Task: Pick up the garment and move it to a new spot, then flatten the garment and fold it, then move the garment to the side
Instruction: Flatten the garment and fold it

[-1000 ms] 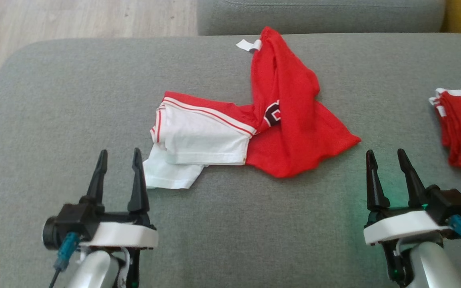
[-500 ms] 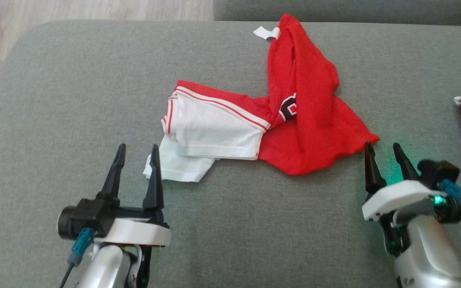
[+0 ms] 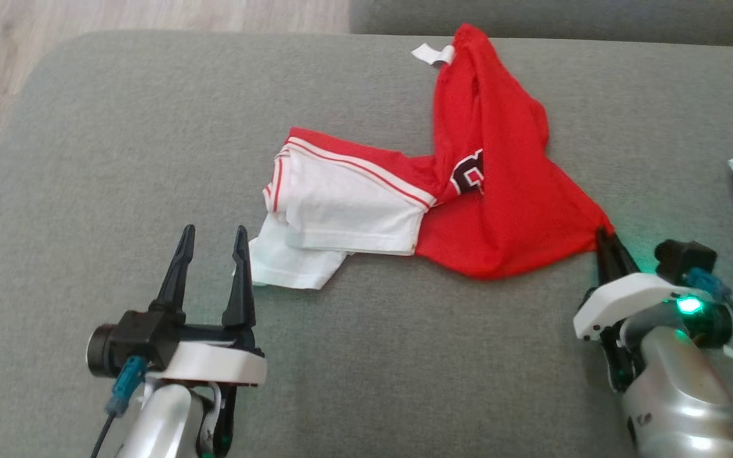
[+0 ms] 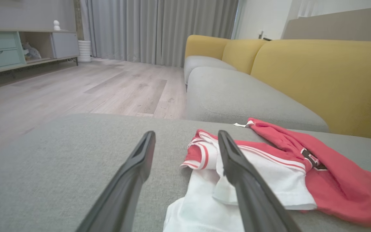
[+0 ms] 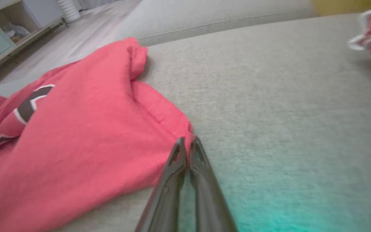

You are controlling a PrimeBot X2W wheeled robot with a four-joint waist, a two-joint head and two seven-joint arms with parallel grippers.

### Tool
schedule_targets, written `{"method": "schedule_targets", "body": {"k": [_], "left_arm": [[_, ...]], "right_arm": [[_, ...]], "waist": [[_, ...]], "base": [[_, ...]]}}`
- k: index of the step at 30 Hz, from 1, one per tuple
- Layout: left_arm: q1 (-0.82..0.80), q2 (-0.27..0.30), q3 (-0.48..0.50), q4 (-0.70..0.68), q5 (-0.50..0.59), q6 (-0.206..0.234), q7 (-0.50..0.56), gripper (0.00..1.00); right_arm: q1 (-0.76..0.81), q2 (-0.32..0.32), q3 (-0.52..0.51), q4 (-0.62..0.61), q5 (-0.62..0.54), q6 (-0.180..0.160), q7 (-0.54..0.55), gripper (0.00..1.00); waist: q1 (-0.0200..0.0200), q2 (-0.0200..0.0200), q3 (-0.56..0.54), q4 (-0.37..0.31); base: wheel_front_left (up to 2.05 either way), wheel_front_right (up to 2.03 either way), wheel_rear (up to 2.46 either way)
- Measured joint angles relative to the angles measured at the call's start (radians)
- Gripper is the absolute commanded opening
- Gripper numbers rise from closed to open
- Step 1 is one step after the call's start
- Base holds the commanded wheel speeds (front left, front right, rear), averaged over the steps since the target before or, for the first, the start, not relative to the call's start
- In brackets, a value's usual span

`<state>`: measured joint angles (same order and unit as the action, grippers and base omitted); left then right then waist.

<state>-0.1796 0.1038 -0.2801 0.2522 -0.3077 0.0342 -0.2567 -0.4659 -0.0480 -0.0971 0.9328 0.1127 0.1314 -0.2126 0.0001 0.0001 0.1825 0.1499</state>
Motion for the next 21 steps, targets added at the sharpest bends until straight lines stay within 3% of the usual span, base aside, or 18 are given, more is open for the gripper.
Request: {"method": "schedule_targets", "body": {"k": [5, 11, 19, 20, 21], "left_arm": [[0.002, -0.009, 0.023, 0.006, 0.01, -0.008, 0.0, 1.0], [0.009, -0.019, 0.035, 0.012, 0.029, -0.014, 0.0, 1.0], [0.027, -0.028, 0.054, 0.019, 0.036, -0.026, 0.0, 1.0], [0.027, -0.03, 0.055, 0.02, 0.037, -0.027, 0.0, 1.0], [0.027, -0.031, 0.055, 0.02, 0.041, -0.027, 0.0, 1.0]], "right_arm": [[0.006, 0.0, -0.053, 0.001, -0.026, 0.0, -0.028, 0.0], [0.075, 0.0, -0.115, -0.08, -0.054, 0.0, -0.035, 0.0], [0.18, 0.002, -0.101, -0.163, -0.035, 0.0, -0.035, 0.0], [0.184, 0.002, -0.103, -0.167, -0.028, 0.0, -0.035, 0.22], [0.188, 0.002, -0.102, -0.175, -0.024, 0.0, -0.035, 1.0]], "waist": [[0.0, 0.0, -0.017, -0.034], [0.0, 0.0, -0.044, -0.085], [-0.0001, 0.0, -0.072, -0.136], [-0.0001, 0.0, -0.074, -0.14], [-0.0001, 0.0, -0.075, -0.143]], "base": [[0.0, 0.0, 0.0], [0.0, 0.0, 0.0], [0.0, 0.0, 0.0], [0.0, 0.0, 0.0], [0.0, 0.0, 0.0]]}}
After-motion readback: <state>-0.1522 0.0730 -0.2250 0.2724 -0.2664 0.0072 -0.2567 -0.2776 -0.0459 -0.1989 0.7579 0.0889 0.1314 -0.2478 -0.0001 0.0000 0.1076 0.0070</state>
